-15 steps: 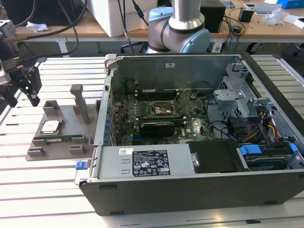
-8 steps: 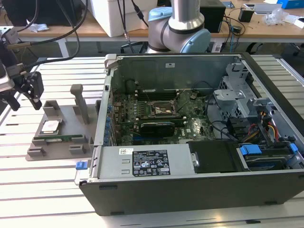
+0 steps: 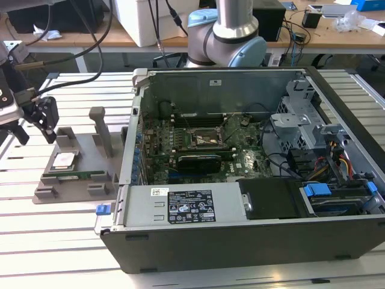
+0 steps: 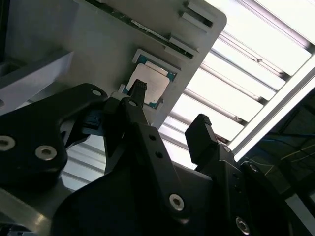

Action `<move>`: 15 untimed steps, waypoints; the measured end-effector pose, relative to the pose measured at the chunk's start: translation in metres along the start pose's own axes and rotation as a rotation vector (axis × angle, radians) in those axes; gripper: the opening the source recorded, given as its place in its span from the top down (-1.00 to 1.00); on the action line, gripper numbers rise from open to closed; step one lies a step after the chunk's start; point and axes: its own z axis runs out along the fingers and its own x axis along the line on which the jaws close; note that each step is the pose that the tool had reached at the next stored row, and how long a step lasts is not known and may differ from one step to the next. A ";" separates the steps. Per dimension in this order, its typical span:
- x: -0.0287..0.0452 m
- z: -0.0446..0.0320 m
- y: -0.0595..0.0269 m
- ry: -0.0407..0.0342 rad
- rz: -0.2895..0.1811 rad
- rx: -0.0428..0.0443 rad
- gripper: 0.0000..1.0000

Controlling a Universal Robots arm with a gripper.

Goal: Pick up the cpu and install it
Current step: 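Pick up the cpu and move it towards the insertion slot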

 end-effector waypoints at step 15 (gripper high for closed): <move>-0.0010 0.0234 0.0137 0.0008 -0.100 0.0228 -0.20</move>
